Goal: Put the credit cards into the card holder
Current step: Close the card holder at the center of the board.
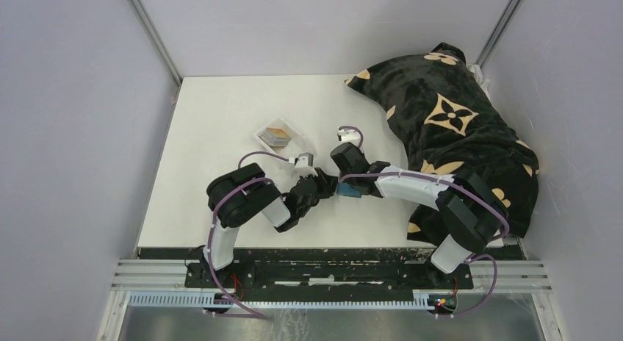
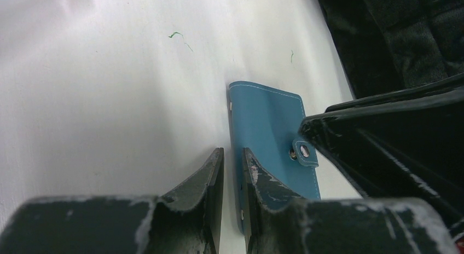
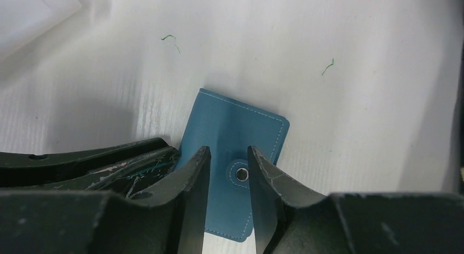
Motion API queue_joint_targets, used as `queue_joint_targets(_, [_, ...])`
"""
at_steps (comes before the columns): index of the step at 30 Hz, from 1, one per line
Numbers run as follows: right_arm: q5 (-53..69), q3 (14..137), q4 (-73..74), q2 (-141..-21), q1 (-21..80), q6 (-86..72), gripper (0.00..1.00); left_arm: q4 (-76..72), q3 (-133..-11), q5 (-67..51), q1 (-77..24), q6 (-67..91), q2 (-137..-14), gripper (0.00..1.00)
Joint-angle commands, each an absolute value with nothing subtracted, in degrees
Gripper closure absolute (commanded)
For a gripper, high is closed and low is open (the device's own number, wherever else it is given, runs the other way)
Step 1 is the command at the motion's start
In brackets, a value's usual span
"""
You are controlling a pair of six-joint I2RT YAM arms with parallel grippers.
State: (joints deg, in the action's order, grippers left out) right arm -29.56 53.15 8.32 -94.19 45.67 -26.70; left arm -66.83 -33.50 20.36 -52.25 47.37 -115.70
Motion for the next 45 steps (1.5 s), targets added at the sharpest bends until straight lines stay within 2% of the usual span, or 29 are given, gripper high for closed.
queue_joint_targets(1, [-33.2, 55.3, 9.5, -90.3, 46.0, -26.4, 0.62, -69.1, -34.0, 19.8, -52.5, 45.3, -116.2, 0.75])
queue_joint_targets(7, [-34.9, 55.3, 15.5, -90.3, 46.1, -29.1, 0.62, -69.6, -33.9, 19.7, -52.4, 45.4, -116.5, 0.75])
queue_joint_targets(17, [-38.3, 46.0, 13.5, -83.0, 44.8, -42.5, 0.61, -69.9, -33.8, 19.5, -52.4, 45.4, -116.5, 0.75])
queue_joint_targets(23, [-30.3, 39.8, 7.1, -79.0, 41.1, -47.7, 0.59, -70.0, -33.9, 19.2, -52.4, 45.2, -116.4, 0.75])
queue_joint_targets(29, [-19.7, 33.9, -2.9, -79.5, 36.5, -50.9, 0.46, -69.7, -34.1, 18.9, -52.4, 44.5, -116.1, 0.75])
queue_joint_targets(38, [-12.4, 28.8, -15.3, -80.6, 32.3, -54.9, 0.46, -69.3, -34.1, 18.8, -52.4, 44.1, -116.0, 0.75])
queue_joint_targets(45, [-10.6, 27.1, -17.7, -80.4, 30.6, -56.3, 0.46, -69.2, -34.3, 18.9, -52.4, 43.9, -116.3, 0.75])
